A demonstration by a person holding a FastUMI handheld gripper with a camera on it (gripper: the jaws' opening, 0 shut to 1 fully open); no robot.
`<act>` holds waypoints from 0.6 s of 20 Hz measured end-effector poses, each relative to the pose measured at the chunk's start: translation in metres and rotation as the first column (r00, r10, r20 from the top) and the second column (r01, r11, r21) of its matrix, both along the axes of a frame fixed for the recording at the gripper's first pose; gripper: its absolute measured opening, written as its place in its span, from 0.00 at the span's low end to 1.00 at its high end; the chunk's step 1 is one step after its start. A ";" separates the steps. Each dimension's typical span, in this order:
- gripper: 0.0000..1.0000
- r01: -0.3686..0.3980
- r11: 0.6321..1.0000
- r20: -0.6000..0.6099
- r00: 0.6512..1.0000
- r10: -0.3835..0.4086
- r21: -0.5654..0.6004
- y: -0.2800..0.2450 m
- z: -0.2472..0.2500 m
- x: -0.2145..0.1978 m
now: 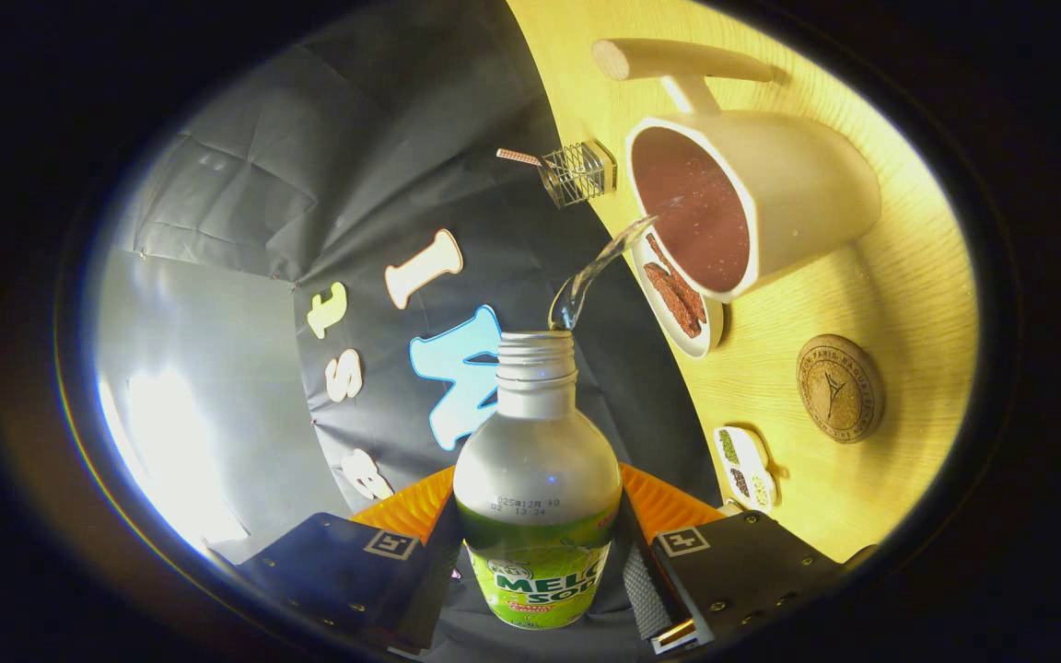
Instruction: Take the bottle from table, then pour the juice into the cup, finally place the bottle on the coaster
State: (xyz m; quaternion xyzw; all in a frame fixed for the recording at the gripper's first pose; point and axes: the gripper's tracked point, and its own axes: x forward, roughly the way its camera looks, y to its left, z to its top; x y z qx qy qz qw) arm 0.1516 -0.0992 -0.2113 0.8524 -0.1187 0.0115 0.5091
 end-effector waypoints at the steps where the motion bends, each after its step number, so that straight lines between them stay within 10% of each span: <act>1: 0.79 -0.001 1.000 0.003 1.000 0.001 0.010 0.001 0.002 0.000; 12: 0.78 -0.008 0.999 0.021 1.000 0.007 0.039 0.003 0.008 0.004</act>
